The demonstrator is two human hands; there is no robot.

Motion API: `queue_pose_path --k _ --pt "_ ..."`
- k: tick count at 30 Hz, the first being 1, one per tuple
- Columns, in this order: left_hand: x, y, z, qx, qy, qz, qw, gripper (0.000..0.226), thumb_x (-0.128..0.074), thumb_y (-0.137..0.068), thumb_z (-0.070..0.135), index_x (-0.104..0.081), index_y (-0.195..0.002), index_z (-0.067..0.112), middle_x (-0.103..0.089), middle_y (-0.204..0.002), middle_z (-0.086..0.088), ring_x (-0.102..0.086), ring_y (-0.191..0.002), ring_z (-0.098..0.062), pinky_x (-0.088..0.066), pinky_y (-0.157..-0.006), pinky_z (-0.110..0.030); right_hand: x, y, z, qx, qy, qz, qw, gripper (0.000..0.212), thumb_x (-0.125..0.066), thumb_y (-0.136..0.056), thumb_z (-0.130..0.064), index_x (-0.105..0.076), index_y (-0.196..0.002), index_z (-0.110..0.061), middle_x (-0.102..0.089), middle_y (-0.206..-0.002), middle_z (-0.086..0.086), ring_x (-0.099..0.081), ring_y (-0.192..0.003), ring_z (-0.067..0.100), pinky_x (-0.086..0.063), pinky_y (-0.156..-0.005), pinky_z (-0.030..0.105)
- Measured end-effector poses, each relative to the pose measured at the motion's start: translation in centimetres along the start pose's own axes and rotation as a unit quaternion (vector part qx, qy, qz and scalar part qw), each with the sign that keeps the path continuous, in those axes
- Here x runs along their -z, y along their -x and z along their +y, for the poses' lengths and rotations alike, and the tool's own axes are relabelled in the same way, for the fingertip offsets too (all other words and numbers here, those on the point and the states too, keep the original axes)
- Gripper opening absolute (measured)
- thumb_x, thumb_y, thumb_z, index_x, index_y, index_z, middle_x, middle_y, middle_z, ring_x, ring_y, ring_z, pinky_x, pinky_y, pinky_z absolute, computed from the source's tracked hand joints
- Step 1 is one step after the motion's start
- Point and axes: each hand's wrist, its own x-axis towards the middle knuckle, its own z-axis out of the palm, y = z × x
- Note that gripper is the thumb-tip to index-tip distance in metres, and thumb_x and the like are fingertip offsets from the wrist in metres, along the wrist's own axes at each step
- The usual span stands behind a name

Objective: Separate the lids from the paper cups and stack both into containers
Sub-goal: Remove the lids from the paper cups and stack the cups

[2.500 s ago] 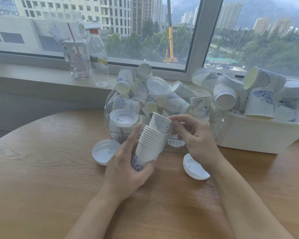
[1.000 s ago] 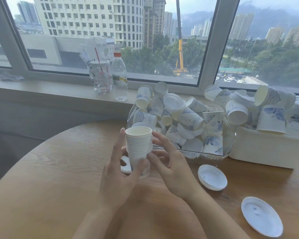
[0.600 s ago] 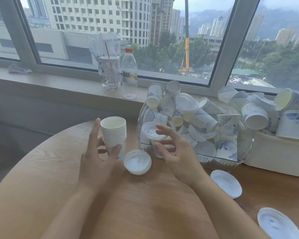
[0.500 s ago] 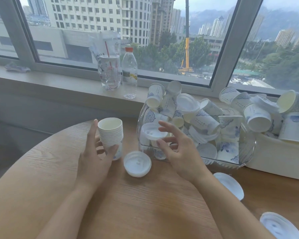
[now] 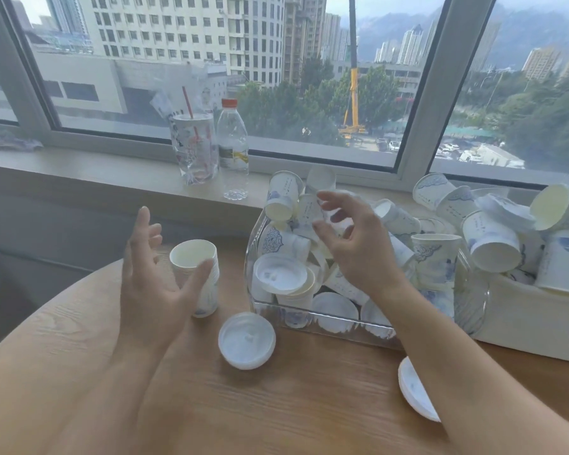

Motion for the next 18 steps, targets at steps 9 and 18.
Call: queue_pose_path --k 9,18 --pt "-8.3 -6.9 7.5 -0.083 0.0 -0.095 0.992 0.077 -0.078 -0.092 0.033 -0.037 -0.157 0.025 -0.056 -0.138 0.001 -0.055 -0.121 -0.017 -0.046 -0.104 -0.039 0.3 -8.2 1.3 0.026 0.165 -0.007 0.986 0.059 -0.075 -0.094 -0.03 -0.054 -0.149 -0.024 -0.051 -0.15 0.001 -0.044 -0.139 0.024 -0.03 -0.117 0.035" --pt "-13.3 -10.0 7.4 -0.008 -0.081 -0.207 0.975 0.09 -0.073 -0.093 0.05 -0.023 -0.163 0.025 -0.056 -0.147 -0.01 -0.052 -0.138 -0.029 -0.043 -0.11 -0.045 -0.9 -10.1 3.1 0.013 0.159 -0.041 0.986 0.064 -0.076 -0.092 -0.032 -0.052 -0.151 -0.026 -0.056 -0.15 -0.003 -0.048 -0.141 0.021 -0.036 -0.115 0.035"
